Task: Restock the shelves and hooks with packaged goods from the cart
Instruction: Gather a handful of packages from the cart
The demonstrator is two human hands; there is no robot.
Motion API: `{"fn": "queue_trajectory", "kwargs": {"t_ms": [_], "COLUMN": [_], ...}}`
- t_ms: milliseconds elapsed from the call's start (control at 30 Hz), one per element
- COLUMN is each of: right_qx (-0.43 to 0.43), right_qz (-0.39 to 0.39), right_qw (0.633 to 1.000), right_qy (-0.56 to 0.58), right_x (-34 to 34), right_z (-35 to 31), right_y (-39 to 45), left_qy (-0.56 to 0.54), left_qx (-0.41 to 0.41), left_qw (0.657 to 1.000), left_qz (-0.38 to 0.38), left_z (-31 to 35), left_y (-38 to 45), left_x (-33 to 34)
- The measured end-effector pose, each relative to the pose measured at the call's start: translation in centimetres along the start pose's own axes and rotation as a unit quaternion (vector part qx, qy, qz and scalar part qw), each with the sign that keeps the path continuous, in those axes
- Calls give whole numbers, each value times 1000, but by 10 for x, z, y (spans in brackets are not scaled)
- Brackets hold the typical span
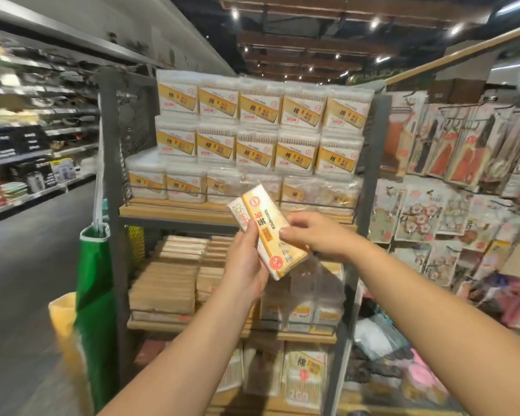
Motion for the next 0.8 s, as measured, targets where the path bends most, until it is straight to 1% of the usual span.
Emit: {"fn": "queue_trajectory", "kwargs": {"t_ms": [67, 133, 233, 333, 400, 567, 633, 800], "right_qx": [12, 33, 52, 46, 49, 108, 132, 170], "right_qz": [-25, -70, -104, -92, -89, -69, -68, -115], "right_qw": [998, 996, 991, 972, 961, 944, 949, 955], "right_qy": [48, 47, -73, -213, -258, -305, -280, -215], "right_x": [25, 49, 76, 96, 108, 127, 135, 156], "right_z": [9, 14, 21, 22, 21, 38, 52, 79], "right_y": [10, 19, 40, 72, 95, 144, 157, 167], "left_qy": [7, 20, 67, 93, 111, 157, 169, 202], "left_qx": [-10, -14, -24, -77, -110, -171, -195, -262], "left_qw": [1000, 999, 992, 983, 977, 962, 957, 940], "left_qz": [22, 45, 108, 141, 143, 143, 135, 82], "left_z": [-5, -7, -2, 4, 7, 10, 12, 16], "left_y": [-12, -23, -39, -52, -59, -62, -60, -51], "left_x": [-23, -51, -102, -137, -147, -174, -185, -208]}}
Point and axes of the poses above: each hand's wrist, its own y-axis towards the middle knuckle, its own x-axis out of the palm, z = x × y, the point moved 2 cm from there along y, towards the middle knuckle, and after that the axes turned 11 degrees about -z, right-handed, at the moved point
